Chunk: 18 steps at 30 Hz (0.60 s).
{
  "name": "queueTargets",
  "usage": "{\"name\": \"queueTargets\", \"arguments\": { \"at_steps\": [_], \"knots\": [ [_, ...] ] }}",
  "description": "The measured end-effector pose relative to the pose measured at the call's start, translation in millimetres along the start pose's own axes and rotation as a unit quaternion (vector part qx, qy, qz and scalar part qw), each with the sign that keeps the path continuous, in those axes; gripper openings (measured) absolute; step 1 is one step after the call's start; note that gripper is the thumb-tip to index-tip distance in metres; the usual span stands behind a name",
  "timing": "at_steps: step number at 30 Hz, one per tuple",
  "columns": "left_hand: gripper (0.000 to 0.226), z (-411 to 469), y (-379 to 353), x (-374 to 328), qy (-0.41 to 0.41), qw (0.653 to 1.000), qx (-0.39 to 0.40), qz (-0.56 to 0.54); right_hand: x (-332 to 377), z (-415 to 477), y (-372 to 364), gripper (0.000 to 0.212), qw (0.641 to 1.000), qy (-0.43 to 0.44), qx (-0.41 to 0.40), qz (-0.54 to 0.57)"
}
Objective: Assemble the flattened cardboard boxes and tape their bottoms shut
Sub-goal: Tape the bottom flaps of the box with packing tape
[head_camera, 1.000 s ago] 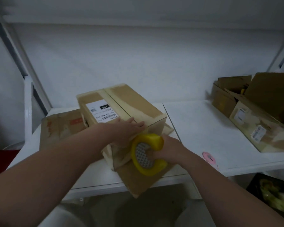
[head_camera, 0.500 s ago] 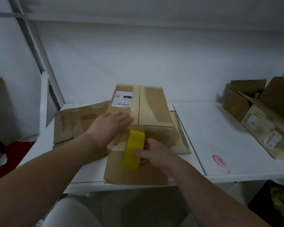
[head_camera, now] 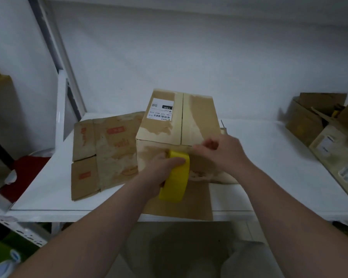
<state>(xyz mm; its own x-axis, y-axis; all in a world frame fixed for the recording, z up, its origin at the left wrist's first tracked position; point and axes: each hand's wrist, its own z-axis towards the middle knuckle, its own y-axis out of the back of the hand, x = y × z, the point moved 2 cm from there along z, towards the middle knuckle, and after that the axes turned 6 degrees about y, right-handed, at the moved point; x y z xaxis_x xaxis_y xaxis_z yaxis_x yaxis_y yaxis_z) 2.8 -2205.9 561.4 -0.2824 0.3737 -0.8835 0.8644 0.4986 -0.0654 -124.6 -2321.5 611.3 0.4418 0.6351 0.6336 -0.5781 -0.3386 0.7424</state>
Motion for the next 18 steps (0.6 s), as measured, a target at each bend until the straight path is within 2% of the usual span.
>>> {"name": "queueTargets", "arguments": {
  "at_steps": [2,7,11,14,18],
  "knots": [
    [0.037,2,3,-2,-0.003,1.0,0.011,0.015,-1,11,-1,0.026,0.997,0.05,-0.038,-0.04],
    [0.024,5,16,-5,-0.001,0.997,0.056,0.052,0,33,-29,0.05,0.979,0.132,0.071,-0.141],
    [0.023,9,22,-9,-0.002,0.995,0.094,0.028,-7,47,-47,0.054,0.967,0.125,0.133,-0.179],
    [0.025,14,17,-3,-0.012,0.995,0.096,0.003,-14,55,-56,0.055,0.956,0.127,0.126,-0.23],
    [0.029,20,13,18,-0.015,0.995,0.092,-0.021,-16,63,-57,0.06,0.957,0.111,0.128,-0.235]
  ]
}}
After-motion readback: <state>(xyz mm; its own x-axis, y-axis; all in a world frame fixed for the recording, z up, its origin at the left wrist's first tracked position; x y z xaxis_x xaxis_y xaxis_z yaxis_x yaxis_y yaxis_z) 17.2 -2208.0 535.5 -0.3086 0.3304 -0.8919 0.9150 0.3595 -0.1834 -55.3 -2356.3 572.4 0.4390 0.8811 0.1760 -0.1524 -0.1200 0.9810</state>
